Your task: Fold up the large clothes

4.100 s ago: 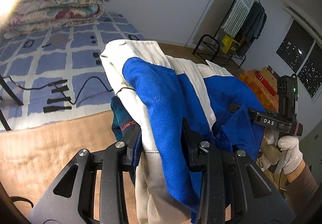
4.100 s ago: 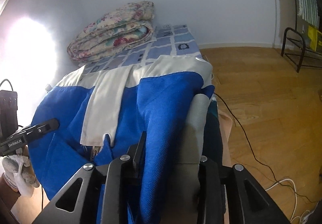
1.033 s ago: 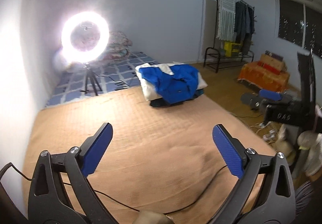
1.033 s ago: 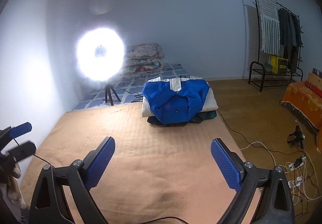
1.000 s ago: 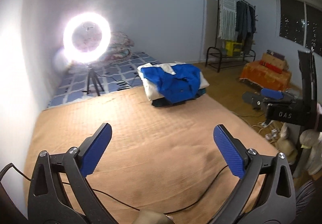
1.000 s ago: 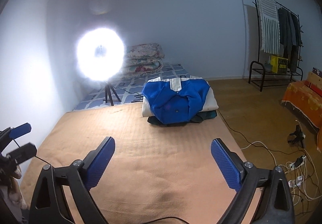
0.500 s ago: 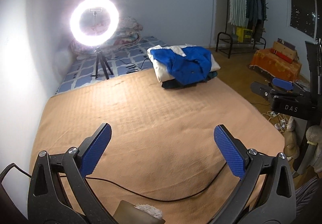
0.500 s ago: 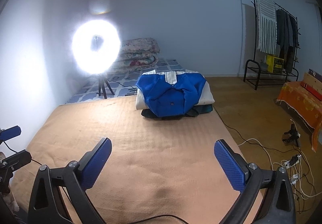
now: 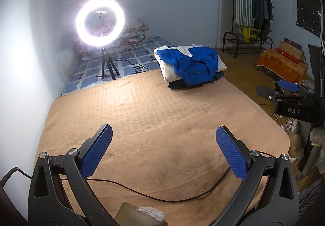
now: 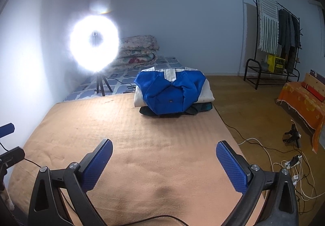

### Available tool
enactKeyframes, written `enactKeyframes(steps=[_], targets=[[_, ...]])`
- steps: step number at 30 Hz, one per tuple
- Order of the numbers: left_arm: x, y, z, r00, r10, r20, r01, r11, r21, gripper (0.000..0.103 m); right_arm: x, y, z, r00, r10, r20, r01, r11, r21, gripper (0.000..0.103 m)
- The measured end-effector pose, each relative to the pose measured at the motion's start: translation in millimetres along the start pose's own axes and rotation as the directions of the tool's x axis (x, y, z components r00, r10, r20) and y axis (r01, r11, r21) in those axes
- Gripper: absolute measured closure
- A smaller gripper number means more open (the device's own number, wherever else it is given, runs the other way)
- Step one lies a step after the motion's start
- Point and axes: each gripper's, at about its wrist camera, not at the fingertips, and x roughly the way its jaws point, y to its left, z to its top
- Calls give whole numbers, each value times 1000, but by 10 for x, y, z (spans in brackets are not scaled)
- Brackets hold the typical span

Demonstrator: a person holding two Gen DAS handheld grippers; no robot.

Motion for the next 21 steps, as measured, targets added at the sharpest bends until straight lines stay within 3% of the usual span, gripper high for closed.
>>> enactKeyframes(steps=[21], targets=[[-65,48,21,1000,7,15,-7,1000,5,0,25,26,-26,1000,0,-10,-1,1000,-15,0]])
